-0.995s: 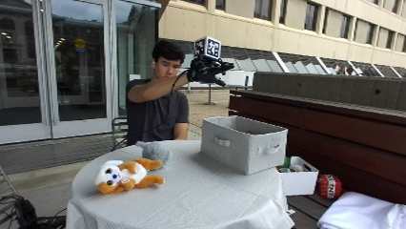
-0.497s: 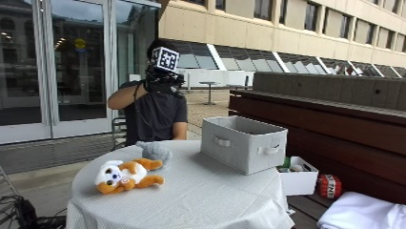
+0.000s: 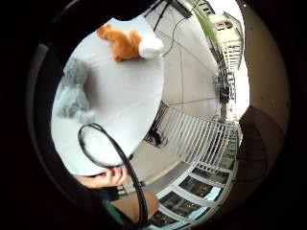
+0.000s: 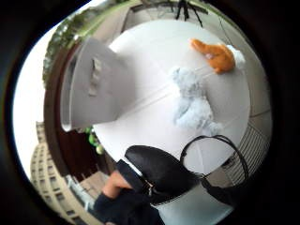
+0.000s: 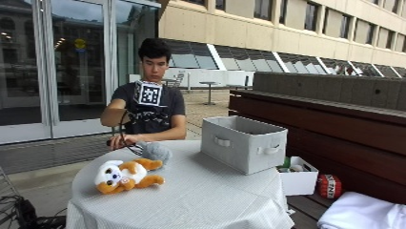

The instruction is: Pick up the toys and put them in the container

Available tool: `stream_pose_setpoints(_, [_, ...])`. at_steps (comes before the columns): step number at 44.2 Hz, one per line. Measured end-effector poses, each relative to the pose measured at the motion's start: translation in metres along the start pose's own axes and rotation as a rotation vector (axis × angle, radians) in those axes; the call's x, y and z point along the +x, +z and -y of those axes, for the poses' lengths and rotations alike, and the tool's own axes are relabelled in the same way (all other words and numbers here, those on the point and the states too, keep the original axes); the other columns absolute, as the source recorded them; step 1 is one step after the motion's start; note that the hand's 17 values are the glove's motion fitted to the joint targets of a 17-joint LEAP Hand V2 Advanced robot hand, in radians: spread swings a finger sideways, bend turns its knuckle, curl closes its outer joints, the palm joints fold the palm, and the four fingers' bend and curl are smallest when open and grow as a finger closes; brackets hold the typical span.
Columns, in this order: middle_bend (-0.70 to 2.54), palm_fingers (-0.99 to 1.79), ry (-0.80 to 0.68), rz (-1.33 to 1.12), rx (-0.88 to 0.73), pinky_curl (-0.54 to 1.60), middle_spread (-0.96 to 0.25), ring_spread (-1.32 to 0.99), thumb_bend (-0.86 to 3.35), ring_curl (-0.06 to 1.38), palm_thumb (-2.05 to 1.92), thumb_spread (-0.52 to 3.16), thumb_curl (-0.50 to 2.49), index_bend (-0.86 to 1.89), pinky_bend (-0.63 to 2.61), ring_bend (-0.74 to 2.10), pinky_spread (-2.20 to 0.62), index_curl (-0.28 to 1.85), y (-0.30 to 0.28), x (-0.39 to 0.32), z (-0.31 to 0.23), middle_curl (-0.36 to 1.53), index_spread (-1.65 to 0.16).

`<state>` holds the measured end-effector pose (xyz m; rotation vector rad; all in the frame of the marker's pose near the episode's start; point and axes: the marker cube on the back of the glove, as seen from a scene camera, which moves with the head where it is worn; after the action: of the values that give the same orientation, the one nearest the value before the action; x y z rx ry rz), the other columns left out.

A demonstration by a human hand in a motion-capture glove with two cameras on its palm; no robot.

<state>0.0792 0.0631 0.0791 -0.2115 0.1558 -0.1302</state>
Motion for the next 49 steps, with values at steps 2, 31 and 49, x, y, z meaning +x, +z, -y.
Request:
stream_pose_setpoints(2, [0.12,-0.36,0.012,0.013,-0.026,0.31,0.01,-0.03,-0.1,0.23,-0.12,0.87,0.21,0.03,0.9,0.14,0.01,0.13,0.016,-0.002,0.001,0.27,-0.24])
stream_pose_setpoints(31, [0.56,0.8,0.023,0.184,0.035,0.3,-0.1,-0.19,0.45,0.33,0.75,1.15,0.44,0.2,0.96,0.7,-0.17,0.09,0.116,-0.041,0.021,0.36,-0.27])
stream_pose_setpoints(49, [0.35,0.79,0.096,0.142,0.092,0.39,-0.3,-0.41,0.33,0.52,0.67,0.91,0.55,0.08,1.12,1.18,-0.43,0.04,-0.042,-0.039,0.04,0.4,-0.35])
